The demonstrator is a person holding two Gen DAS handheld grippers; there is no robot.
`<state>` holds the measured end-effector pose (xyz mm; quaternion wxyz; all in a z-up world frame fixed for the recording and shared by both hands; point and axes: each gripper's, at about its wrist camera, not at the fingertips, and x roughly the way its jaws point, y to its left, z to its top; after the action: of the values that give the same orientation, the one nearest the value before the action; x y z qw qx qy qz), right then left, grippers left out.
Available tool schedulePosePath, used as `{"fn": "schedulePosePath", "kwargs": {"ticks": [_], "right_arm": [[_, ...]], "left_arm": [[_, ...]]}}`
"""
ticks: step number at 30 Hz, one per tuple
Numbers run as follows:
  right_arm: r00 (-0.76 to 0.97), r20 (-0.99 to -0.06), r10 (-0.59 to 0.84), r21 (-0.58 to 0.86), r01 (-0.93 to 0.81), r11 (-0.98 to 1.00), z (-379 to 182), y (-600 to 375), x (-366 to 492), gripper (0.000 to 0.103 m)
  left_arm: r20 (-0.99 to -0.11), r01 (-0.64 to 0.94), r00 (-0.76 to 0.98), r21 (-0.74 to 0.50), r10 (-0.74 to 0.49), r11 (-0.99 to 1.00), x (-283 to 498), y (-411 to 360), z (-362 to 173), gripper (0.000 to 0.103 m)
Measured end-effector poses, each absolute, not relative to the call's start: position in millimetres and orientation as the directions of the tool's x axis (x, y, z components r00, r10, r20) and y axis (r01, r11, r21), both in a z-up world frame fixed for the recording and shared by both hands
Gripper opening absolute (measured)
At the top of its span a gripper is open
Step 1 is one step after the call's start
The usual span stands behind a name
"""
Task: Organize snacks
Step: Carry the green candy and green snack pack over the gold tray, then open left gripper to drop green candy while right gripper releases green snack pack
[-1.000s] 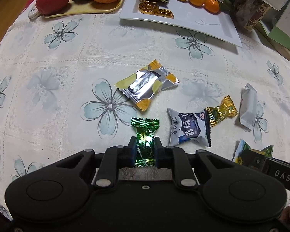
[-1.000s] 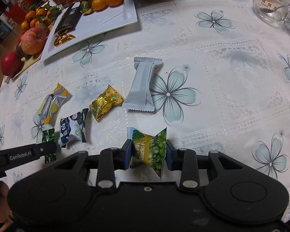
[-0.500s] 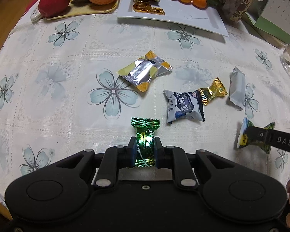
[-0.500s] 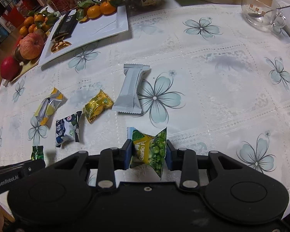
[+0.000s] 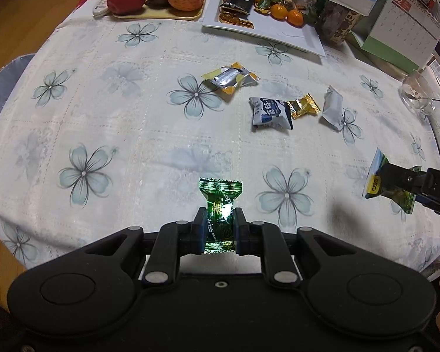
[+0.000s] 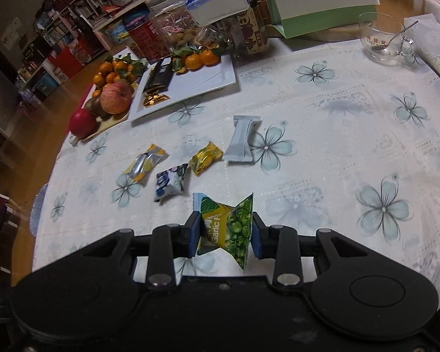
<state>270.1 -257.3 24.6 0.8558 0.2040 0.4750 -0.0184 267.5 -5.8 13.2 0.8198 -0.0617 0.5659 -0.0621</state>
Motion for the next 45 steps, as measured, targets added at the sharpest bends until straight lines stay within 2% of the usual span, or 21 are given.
{"fn": "schedulePosePath", "kwargs": {"ticks": [8, 19, 25, 30, 45], "right_arm": [[0.585, -0.793, 0.168, 0.325, 0.174, 0.930, 40, -219, 172, 0.036], [0.585, -0.795, 0.159, 0.301, 0.153, 0.941, 34, -175, 67, 0.037], [0.583, -0.802, 0.128, 0.249, 0.132, 0.960, 31, -159, 36, 0.037], [0.586, -0.796, 0.152, 0.274, 0.124, 0.954, 34, -158, 22, 0.037], [0.589, -0.804, 0.079, 0.281, 0.260, 0.924, 27, -203, -4, 0.037]], "left_arm": [[-0.920, 0.064, 0.356, -0.151, -0.164, 0.986, 195, -8, 24, 0.023], [-0.918, 0.075, 0.373, -0.116, -0.136, 0.990, 118, -17, 24, 0.023], [-0.914, 0.048, 0.392, -0.095, -0.106, 0.994, 100, -13, 26, 0.023], [-0.916, 0.034, 0.390, -0.085, -0.091, 0.996, 93, -13, 23, 0.023], [-0.918, 0.070, 0.378, -0.098, -0.117, 0.993, 57, -18, 14, 0.023]]}}
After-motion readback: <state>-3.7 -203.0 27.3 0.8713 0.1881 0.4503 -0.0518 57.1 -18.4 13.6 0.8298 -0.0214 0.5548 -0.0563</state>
